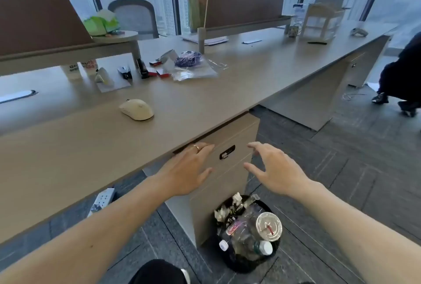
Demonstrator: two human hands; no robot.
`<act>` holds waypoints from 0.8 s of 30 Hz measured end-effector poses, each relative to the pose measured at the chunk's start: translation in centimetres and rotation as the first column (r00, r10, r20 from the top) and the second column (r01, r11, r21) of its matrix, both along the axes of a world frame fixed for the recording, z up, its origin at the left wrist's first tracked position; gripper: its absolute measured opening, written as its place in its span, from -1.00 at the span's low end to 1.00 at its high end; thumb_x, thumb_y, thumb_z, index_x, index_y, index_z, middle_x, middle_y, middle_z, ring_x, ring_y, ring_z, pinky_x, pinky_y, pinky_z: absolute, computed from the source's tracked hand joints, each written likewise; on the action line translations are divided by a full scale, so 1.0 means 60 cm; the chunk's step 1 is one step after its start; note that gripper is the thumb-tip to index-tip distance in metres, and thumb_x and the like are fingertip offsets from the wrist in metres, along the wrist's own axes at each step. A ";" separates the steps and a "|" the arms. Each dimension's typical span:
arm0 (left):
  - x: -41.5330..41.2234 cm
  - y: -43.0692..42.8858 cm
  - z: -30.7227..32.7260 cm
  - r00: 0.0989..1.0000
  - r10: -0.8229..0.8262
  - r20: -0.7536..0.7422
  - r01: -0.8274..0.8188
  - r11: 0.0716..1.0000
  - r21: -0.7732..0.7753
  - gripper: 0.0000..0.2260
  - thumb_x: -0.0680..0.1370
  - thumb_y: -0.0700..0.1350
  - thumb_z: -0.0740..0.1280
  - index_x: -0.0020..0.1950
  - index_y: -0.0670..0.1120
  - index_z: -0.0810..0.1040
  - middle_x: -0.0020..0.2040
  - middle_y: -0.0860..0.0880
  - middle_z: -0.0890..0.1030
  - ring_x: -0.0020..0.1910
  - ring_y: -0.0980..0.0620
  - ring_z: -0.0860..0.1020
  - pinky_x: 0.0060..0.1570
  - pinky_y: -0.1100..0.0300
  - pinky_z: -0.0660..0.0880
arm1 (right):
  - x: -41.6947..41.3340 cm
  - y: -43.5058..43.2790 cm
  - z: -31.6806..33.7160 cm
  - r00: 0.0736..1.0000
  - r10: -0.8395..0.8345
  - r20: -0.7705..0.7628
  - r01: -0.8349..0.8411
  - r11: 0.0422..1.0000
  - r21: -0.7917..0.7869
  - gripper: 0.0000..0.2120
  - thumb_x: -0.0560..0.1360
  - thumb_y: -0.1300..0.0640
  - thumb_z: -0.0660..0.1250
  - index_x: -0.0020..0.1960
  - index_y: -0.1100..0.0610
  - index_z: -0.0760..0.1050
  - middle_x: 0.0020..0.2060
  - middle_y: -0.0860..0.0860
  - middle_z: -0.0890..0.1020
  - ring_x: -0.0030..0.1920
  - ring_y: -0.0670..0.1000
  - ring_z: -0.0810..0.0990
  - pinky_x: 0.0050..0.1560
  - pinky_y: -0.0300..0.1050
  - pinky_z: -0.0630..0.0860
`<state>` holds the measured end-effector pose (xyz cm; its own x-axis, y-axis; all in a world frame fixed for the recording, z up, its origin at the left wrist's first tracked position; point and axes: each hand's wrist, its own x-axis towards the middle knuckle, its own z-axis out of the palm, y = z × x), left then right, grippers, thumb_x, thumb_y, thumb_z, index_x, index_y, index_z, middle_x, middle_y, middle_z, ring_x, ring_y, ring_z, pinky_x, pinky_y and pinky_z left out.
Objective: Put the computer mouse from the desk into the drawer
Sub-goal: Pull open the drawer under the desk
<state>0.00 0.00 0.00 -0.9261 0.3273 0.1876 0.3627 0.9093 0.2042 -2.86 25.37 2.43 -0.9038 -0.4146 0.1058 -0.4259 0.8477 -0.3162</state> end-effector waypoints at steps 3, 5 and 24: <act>-0.038 -0.009 -0.036 1.000 0.020 0.017 -0.021 0.999 0.035 -0.51 0.61 -0.09 0.22 0.52 -0.09 0.20 0.49 -0.04 0.33 0.44 -0.01 0.31 0.40 0.15 0.28 | -0.045 -0.032 -0.046 0.976 -0.116 0.183 0.147 0.975 -0.166 -0.63 0.54 -0.17 0.27 0.25 0.00 0.51 -0.04 -0.10 0.64 -0.02 -0.05 0.63 0.05 -0.01 0.59; -0.054 -0.019 -0.055 0.994 0.081 0.069 -0.088 0.991 0.105 -0.52 0.59 -0.18 0.21 0.51 -0.01 0.23 0.47 0.04 0.33 0.42 0.04 0.32 0.35 0.29 0.24 | -0.070 -0.056 -0.073 0.929 -0.180 0.323 0.267 0.930 -0.252 -0.72 0.54 -0.11 0.29 0.11 0.04 0.59 -0.09 -0.05 0.69 -0.07 0.00 0.66 0.03 0.00 0.60; -0.058 0.017 -0.056 0.980 0.190 -0.059 -0.197 0.970 -0.142 -0.31 0.28 -0.37 0.09 0.45 -0.23 0.37 0.40 -0.18 0.46 0.25 -0.22 0.46 0.13 -0.07 0.46 | -0.164 -0.175 -0.183 0.545 0.052 0.837 0.787 0.312 -0.532 -0.90 0.65 0.20 0.16 -0.05 0.18 0.34 -0.36 0.12 0.47 -0.42 0.05 0.42 -0.53 -0.20 0.50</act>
